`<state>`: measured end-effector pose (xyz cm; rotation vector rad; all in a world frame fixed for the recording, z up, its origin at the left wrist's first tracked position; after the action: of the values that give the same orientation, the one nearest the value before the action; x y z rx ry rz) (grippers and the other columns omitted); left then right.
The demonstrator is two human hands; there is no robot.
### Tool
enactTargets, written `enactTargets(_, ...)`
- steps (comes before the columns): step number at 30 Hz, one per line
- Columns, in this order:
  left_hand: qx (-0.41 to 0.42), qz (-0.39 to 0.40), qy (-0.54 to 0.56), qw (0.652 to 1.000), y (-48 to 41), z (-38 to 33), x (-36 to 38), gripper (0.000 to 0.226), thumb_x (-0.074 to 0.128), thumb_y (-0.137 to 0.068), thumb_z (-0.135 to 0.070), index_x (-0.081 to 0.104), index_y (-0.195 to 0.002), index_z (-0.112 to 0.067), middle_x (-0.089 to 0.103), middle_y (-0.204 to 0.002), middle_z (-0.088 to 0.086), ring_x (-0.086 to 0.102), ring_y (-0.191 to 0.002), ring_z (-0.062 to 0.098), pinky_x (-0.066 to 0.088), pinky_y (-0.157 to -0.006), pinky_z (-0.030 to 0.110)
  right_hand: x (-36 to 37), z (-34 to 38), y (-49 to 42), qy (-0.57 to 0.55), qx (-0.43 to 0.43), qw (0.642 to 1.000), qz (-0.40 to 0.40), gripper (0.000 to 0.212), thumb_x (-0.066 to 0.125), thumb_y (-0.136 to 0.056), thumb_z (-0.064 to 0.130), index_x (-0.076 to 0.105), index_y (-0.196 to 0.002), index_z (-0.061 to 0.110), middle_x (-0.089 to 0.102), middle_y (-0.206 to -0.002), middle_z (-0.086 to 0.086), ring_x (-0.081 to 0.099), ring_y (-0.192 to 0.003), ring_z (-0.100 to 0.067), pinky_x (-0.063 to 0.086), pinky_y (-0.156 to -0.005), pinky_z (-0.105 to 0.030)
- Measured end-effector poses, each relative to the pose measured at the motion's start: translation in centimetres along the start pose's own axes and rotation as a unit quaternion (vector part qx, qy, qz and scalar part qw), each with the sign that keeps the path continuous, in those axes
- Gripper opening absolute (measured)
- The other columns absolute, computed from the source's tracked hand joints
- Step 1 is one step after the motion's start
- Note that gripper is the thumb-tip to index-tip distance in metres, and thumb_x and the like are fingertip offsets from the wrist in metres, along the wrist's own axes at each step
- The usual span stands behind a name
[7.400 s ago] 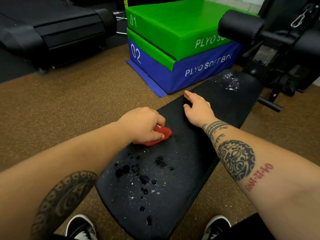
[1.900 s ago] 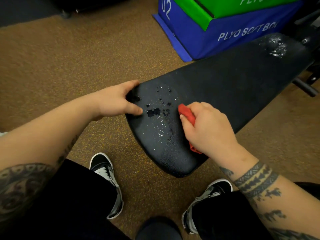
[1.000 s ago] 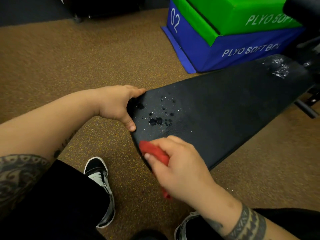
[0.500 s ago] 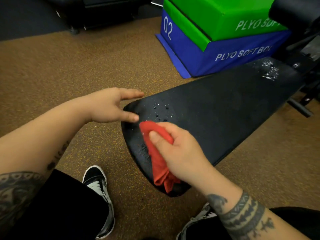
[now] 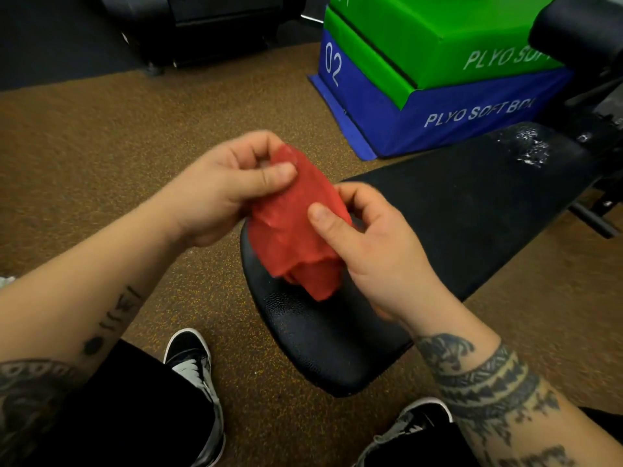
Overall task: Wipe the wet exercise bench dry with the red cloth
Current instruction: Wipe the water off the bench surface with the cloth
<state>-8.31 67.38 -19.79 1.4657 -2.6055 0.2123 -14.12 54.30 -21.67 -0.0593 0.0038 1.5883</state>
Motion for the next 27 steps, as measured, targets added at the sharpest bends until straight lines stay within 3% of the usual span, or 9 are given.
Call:
enactTargets(5,0.137,-0.218,-0.065,0.964,0.3,-5.5,-6.9,0.006,0.050,-0.101,-0.019,0.055,-0.102,-0.023,0.061,-0.081,-0.015,0.056,-0.074,-0.002,0.049,-0.073,0.019,-1.6,0.8,-1.2,-0.059,-0.007,0.998,-0.006,0.021,0.068,-0.091,0.014,0.062,-0.109,0.023,0.065,-0.094,0.007,0.070,-0.086,-0.017,0.057,-0.070,-0.030)
enactTargets(9,0.071,-0.305,-0.304,0.900,1.2,-6.3,-9.9,0.014,0.067,-0.093,-0.027,0.062,-0.105,-0.031,0.062,-0.095,-0.011,0.065,-0.073,-0.004,0.058,-0.060,0.024,-3.6,-0.7,-1.8,-0.025,0.019,0.998,-0.051,0.017,0.065,-0.094,0.014,0.063,-0.107,0.024,0.065,-0.090,0.009,0.069,-0.083,-0.012,0.052,-0.065,-0.027)
enactTargets(11,0.037,-0.257,-0.355,0.898,0.6,-5.4,-9.3,0.021,0.069,-0.091,-0.019,0.065,-0.108,-0.031,0.065,-0.096,-0.011,0.066,-0.071,-0.007,0.061,-0.062,0.023,-3.6,-1.8,-2.1,-0.011,0.030,0.998,-0.057,0.017,0.064,-0.094,0.013,0.064,-0.106,0.025,0.065,-0.090,0.010,0.068,-0.082,-0.010,0.051,-0.064,-0.027)
enactTargets(13,0.021,-0.177,-0.375,0.910,-0.2,-4.3,-7.6,0.028,0.066,-0.092,-0.007,0.070,-0.108,-0.029,0.072,-0.096,-0.013,0.068,-0.082,-0.003,0.060,-0.078,0.025,-2.8,-2.7,-2.5,0.013,0.029,0.999,-0.042,0.020,0.064,-0.094,0.015,0.065,-0.109,0.029,0.067,-0.098,0.009,0.067,-0.087,-0.010,0.052,-0.067,-0.029)
enactTargets(15,0.017,-0.088,-0.344,0.935,-0.7,-3.2,-5.0,0.036,0.061,-0.091,0.006,0.072,-0.106,-0.026,0.075,-0.097,-0.013,0.069,-0.092,0.001,0.056,-0.085,0.021,-1.3,-2.8,-3.0,0.057,0.007,0.998,-0.009,0.032,0.065,-0.093,0.023,0.061,-0.122,0.035,0.066,-0.118,0.011,0.065,-0.099,-0.005,0.055,-0.082,-0.032)
enactTargets(18,0.099,0.018,-0.351,0.931,-0.8,-3.6,-0.4,0.039,0.058,-0.087,0.012,0.069,-0.109,-0.017,0.068,-0.119,0.003,0.063,-0.114,0.009,0.047,-0.101,0.022,0.8,-1.0,-3.8,0.149,-0.082,0.985,0.027,0.058,0.065,-0.091,0.031,0.042,-0.144,0.037,0.052,-0.143,0.009,0.051,-0.129,-0.001,0.040,-0.111,-0.028)
enactTargets(20,0.163,0.017,-0.366,0.916,-1.0,-4.6,1.3,0.043,0.060,-0.083,0.012,0.066,-0.115,-0.016,0.062,-0.124,0.009,0.058,-0.122,0.013,0.044,-0.106,0.028,1.1,0.8,-4.3,0.193,-0.138,0.971,0.018,0.051,0.067,-0.091,0.025,0.047,-0.137,0.037,0.060,-0.131,0.010,0.055,-0.122,0.002,0.041,-0.105,-0.020)
enactTargets(23,0.232,-0.079,-0.404,0.881,-1.6,-6.0,0.7,0.040,0.071,-0.081,0.000,0.065,-0.115,-0.019,0.063,-0.121,0.004,0.059,-0.119,0.013,0.044,-0.106,0.031,-0.8,3.4,-5.6,0.215,-0.160,0.961,-0.064,0.016,0.071,-0.088,0.027,0.061,-0.099,0.034,0.067,-0.088,0.014,0.059,-0.081,0.007,0.044,-0.074,-0.015)
enactTargets(27,0.197,-0.187,-0.445,0.853,-2.6,-6.5,-2.4,0.036,0.074,-0.080,-0.024,0.068,-0.114,-0.031,0.067,-0.104,-0.018,0.064,-0.099,0.002,0.051,-0.094,0.033,-1.9,6.8,-8.2,0.284,-0.161,0.939,-0.106,0.038,0.077,-0.081,0.037,0.042,-0.072,0.030,0.048,-0.064,0.014,0.045,-0.059,0.007,0.033,-0.056,-0.012)
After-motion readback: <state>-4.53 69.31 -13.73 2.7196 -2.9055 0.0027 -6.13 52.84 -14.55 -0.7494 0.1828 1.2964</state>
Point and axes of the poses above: each hand's wrist, its own y-axis away from the middle knuckle, its own x-axis out of the palm, z = x × y, the point moved 10 cm from there along -y, towards the middle knuckle
